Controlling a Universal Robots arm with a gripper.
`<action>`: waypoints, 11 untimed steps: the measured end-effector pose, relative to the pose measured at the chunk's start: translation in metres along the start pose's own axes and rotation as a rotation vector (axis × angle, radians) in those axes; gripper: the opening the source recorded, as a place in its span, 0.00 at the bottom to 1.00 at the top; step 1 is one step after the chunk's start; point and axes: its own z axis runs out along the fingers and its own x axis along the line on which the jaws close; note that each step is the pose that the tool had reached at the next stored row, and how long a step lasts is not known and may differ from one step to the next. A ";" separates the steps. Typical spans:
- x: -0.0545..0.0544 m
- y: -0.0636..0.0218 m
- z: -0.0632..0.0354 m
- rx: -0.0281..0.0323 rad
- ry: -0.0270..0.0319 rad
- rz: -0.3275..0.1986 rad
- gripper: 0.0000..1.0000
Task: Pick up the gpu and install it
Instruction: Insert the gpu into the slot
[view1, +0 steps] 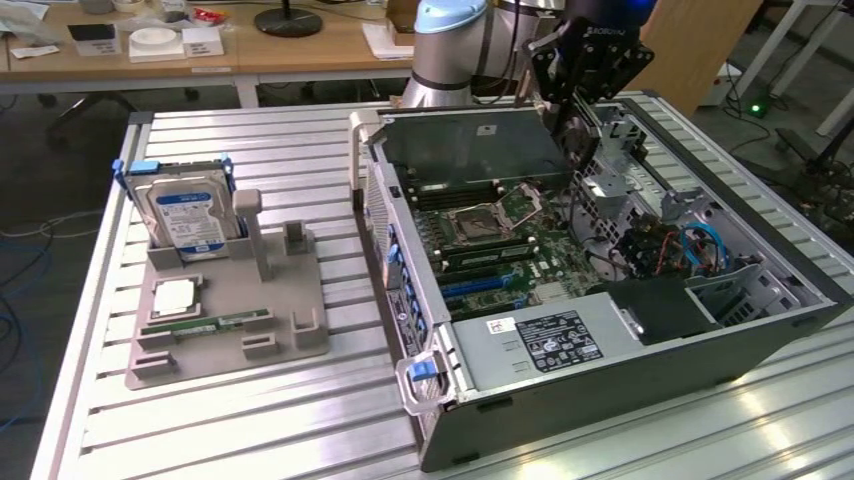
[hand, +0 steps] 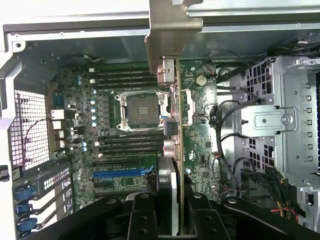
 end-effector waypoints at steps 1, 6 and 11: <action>0.000 0.0000 0.0000 0.0000 0.0000 0.000 0.28; 0.000 0.0000 0.0000 -0.0013 0.0034 -0.066 0.28; 0.000 -0.0001 0.0000 -0.0022 0.0061 -0.116 0.28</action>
